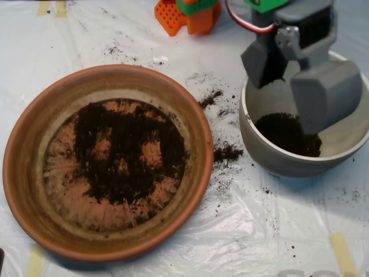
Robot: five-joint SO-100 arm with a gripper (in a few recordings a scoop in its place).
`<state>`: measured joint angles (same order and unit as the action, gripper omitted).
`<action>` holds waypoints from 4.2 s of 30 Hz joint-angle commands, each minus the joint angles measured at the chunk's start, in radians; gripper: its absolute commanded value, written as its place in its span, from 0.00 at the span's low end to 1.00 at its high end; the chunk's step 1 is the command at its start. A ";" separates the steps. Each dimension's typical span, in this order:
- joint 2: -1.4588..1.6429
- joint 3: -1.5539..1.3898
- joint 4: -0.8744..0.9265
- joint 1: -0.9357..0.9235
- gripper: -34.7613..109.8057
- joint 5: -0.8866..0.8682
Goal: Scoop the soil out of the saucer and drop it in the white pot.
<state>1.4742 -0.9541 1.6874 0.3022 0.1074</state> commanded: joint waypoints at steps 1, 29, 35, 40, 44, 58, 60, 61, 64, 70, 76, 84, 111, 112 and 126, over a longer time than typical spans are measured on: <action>0.129 0.086 0.006 -0.100 0.48 -0.038; 0.149 -0.762 -0.477 -0.675 0.60 0.052; -0.041 -0.637 -0.431 -0.686 0.64 0.089; -0.241 -0.459 -0.311 -0.696 0.64 0.124; -0.318 -0.370 -0.281 -0.724 0.63 0.149; -0.299 -0.477 -0.353 -0.788 0.48 0.238; -0.253 -0.541 -0.397 -0.804 0.48 0.249; -0.218 -0.588 -0.434 -0.811 0.48 0.252; -0.080 -0.773 -0.577 -0.822 0.47 0.265; 0.023 -0.956 -0.687 -0.798 0.45 0.281; 0.048 -0.983 -0.707 -0.792 0.30 0.270; 0.109 -0.988 -0.703 -0.761 0.24 0.262; 0.324 -0.468 -0.224 -0.472 0.24 0.104; 0.336 -0.460 -0.215 -0.449 0.24 0.100; 0.242 0.026 0.003 -0.098 0.24 0.060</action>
<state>1.7119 -1.0937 1.6521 0.1427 0.1519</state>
